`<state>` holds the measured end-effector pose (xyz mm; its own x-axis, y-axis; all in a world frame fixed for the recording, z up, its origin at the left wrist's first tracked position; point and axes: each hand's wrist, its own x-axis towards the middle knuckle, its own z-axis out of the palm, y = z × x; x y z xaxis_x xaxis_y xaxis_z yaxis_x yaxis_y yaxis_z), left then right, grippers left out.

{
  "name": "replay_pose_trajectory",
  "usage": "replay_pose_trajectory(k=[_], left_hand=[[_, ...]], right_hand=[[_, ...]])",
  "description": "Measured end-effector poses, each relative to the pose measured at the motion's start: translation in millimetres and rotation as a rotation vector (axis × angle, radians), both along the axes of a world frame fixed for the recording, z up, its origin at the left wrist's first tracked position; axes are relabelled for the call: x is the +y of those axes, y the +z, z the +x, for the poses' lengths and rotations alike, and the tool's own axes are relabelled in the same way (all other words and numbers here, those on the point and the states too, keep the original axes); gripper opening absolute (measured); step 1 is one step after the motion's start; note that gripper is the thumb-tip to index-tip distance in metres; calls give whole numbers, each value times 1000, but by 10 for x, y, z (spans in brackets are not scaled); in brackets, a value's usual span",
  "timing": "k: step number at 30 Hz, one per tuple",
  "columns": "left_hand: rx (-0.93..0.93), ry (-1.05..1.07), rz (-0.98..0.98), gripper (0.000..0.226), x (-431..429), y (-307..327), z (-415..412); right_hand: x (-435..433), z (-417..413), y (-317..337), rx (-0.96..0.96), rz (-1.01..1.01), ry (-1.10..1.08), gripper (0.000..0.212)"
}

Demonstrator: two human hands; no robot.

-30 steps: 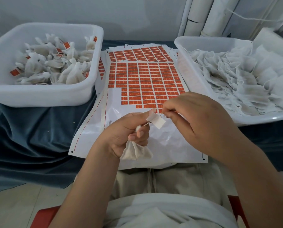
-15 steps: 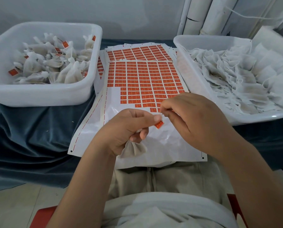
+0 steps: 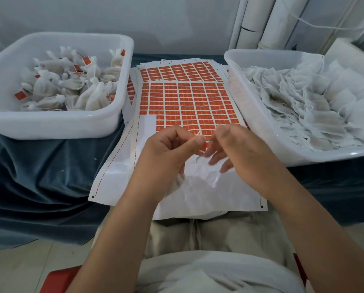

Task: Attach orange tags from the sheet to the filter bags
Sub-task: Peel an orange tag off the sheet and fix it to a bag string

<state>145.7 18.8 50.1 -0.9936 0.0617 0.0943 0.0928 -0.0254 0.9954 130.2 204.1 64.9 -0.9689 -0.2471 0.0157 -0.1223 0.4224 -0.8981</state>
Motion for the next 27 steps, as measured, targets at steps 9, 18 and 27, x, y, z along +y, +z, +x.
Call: replay_pose_trajectory(k=[9,18,27], left_hand=[[-91,-34,-66,18,-60,-31,-23],[-150,-23,-156,12,-87,-33,-49],[-4,250,-246,8,-126,191,-102]], right_hand=[[20,44,-9,243,37,100,14],[-5,34,-48,141,29,87,16],[-104,132,-43,374,152,-56,30]])
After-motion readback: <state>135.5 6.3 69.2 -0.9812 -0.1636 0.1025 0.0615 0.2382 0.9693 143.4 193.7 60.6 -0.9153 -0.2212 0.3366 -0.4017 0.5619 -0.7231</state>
